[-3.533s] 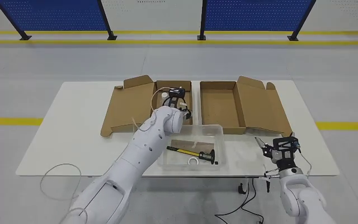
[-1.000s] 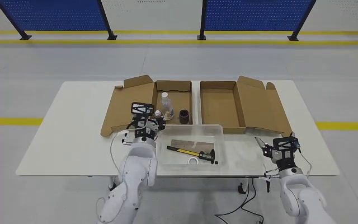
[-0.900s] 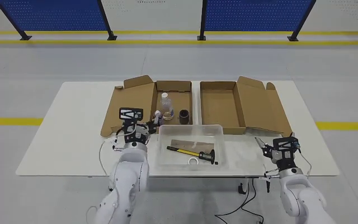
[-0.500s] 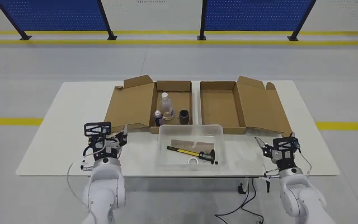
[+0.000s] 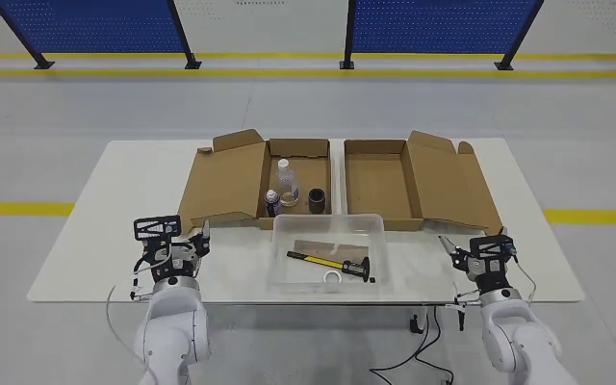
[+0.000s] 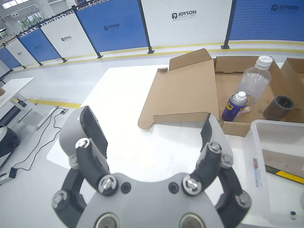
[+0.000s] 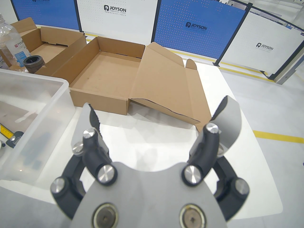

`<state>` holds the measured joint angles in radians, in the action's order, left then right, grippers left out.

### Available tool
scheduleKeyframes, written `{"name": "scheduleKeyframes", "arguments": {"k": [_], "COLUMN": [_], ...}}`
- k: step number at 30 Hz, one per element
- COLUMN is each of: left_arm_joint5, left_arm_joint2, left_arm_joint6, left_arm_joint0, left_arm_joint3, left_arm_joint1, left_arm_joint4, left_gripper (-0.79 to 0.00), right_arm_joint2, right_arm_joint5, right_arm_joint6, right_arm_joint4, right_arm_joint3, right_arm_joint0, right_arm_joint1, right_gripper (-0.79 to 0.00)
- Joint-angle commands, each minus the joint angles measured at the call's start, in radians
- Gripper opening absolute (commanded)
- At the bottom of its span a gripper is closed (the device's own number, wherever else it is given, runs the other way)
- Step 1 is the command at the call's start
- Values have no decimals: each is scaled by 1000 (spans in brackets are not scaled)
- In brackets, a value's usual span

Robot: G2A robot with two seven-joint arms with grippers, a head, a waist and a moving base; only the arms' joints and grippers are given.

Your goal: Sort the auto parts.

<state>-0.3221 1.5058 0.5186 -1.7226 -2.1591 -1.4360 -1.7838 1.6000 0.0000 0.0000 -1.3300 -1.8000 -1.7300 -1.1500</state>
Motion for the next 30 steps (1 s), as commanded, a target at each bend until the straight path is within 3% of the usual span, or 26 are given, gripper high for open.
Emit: {"name": "scheduleKeyframes", "arguments": {"k": [1,11,23,30], "left_arm_joint5": [0,0,0,0], "left_arm_joint2": [0,0,0,0], "left_arm_joint6": [0,0,0,0], "left_arm_joint0": [0,0,0,0], "left_arm_joint3": [0,0,0,0], "left_arm_joint1": [0,0,0,0], "left_arm_joint4": [0,0,0,0], "left_gripper": [0,0,0,0], "right_arm_joint2": [-3,-14,-73,-164], "right_arm_joint5": [-8,-151,-537,-579], "right_arm_joint6": [-4,58,390,558], "right_arm_joint4": [-14,-30,48,142], "right_arm_joint3": [-6,-82,-182,-158], "right_arm_joint0": [3,70,263,372], "right_arm_joint1": [1,5,24,22], "right_gripper": [0,0,0,0]}}
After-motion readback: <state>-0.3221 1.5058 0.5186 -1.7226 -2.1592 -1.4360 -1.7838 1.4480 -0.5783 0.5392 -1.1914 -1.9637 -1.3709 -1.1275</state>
